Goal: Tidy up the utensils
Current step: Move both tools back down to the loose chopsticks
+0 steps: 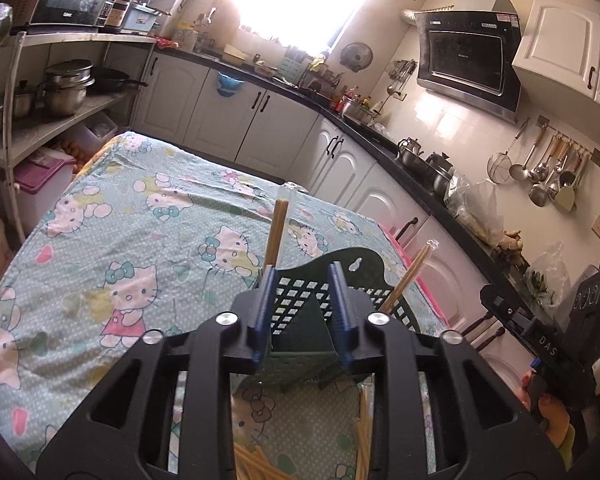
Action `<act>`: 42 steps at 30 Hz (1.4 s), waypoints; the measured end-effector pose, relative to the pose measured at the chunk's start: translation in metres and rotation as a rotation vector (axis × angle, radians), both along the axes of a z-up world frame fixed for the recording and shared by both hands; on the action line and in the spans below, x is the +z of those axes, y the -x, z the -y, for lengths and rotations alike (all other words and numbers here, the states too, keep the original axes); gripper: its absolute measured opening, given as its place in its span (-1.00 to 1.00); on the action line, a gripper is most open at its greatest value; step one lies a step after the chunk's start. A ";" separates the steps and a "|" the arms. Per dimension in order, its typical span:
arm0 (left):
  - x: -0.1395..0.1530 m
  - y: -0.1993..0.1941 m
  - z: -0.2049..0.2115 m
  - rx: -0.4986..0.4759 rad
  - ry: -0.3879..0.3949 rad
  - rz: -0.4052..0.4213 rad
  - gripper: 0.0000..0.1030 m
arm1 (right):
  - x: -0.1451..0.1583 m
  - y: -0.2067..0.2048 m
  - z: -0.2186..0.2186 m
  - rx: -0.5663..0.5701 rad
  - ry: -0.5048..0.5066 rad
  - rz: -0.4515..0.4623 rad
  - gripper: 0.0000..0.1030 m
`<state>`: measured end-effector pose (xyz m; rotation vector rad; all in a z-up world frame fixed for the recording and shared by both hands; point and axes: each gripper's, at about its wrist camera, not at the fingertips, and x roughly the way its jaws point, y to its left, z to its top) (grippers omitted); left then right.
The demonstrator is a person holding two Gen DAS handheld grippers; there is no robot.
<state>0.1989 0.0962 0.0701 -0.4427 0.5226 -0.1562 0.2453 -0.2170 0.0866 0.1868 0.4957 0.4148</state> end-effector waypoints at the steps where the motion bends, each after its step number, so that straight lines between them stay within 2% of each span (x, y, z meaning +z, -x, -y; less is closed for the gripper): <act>1: 0.000 0.002 0.001 0.004 -0.009 0.003 -0.40 | 0.000 0.003 0.000 0.000 0.007 0.004 -0.17; 10: -0.004 0.018 0.010 0.013 -0.066 0.021 0.08 | -0.009 0.020 -0.003 0.004 0.058 0.019 -0.06; 23: -0.017 0.037 0.011 0.020 -0.089 0.004 0.52 | -0.031 0.038 -0.008 0.035 0.095 -0.016 0.00; 31: -0.027 0.046 0.008 0.031 -0.088 -0.022 0.63 | -0.047 0.046 -0.012 0.070 0.126 -0.052 0.01; 42: -0.045 0.055 0.002 0.056 -0.074 -0.078 0.65 | -0.068 0.059 -0.027 0.140 0.179 -0.101 0.01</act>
